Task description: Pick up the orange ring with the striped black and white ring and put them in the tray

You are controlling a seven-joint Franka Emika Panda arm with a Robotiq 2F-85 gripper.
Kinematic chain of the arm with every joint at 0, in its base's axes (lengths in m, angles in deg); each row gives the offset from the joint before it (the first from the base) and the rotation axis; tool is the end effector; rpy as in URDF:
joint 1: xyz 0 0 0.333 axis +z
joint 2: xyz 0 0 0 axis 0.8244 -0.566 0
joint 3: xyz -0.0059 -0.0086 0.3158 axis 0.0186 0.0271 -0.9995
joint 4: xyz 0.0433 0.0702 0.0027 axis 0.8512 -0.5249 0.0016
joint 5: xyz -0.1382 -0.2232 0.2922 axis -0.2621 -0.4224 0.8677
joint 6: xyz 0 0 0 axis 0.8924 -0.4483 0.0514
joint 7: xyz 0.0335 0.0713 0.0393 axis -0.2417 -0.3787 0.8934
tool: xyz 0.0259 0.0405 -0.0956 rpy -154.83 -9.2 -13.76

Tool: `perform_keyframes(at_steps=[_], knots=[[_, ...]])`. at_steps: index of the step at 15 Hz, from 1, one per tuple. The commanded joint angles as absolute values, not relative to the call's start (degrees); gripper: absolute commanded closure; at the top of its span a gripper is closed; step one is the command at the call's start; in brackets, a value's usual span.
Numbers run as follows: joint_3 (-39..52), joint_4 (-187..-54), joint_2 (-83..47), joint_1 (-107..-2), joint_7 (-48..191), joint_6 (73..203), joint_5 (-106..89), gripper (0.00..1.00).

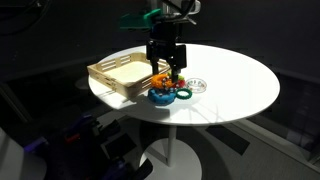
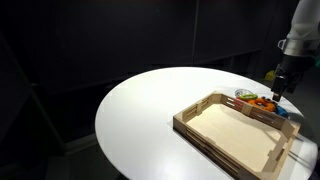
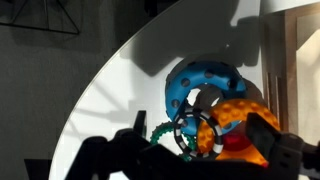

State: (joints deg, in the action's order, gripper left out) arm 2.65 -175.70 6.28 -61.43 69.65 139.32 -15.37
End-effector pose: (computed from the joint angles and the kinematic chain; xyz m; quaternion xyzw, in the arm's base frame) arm 0.4278 -0.0447 0.3065 0.9971 -0.0406 -0.0296 0.0565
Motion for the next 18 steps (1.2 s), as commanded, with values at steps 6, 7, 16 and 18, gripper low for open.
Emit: perform_keyframes(at_steps=[6, 7, 16, 18], knots=[[3.2, -169.8, -0.1, -60.0, 67.2, 141.0, -17.2, 0.0], [3.2, -169.5, -0.5, -59.9, 67.2, 141.0, -17.0, 0.0], [3.3, -168.3, -3.2, -58.2, 66.6, 141.1, -17.0, 0.0], [3.4, -168.2, -3.6, -58.1, 66.4, 141.1, -17.1, 0.0]])
